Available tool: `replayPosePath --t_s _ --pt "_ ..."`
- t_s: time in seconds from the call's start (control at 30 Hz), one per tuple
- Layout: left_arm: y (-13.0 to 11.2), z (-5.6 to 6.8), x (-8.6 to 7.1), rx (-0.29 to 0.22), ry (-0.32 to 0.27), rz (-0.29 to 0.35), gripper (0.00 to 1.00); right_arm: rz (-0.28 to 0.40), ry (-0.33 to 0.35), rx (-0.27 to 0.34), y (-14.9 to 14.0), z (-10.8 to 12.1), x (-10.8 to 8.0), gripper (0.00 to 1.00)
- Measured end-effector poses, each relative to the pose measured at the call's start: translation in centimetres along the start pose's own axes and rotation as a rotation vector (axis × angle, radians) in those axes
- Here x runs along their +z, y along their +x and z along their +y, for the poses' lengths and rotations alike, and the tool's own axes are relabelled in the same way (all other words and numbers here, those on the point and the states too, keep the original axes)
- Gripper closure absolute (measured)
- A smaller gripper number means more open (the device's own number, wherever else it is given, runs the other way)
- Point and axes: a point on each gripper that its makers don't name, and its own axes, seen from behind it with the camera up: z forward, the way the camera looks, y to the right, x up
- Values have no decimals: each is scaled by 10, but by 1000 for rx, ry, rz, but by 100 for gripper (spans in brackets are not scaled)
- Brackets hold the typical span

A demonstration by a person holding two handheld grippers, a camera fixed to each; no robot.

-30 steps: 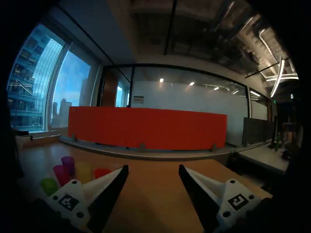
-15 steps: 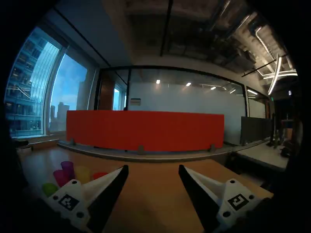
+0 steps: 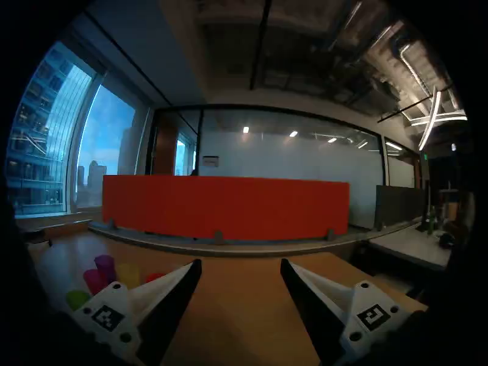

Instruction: Pour water

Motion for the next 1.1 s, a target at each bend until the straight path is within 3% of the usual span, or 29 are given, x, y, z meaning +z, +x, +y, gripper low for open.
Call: replayPosePath --t_s 0.3,0.6,1.1 --pt "-12 -5 3 -25 5 -14 4 5 3 19 5 -1 -1 0" --pt "-20 -11 5 -44 10 -28 4 5 2 0 7 -1 -2 0" --pt "-25 -10 9 -45 3 -47 4 3 7 0 6 -6 -3 0"
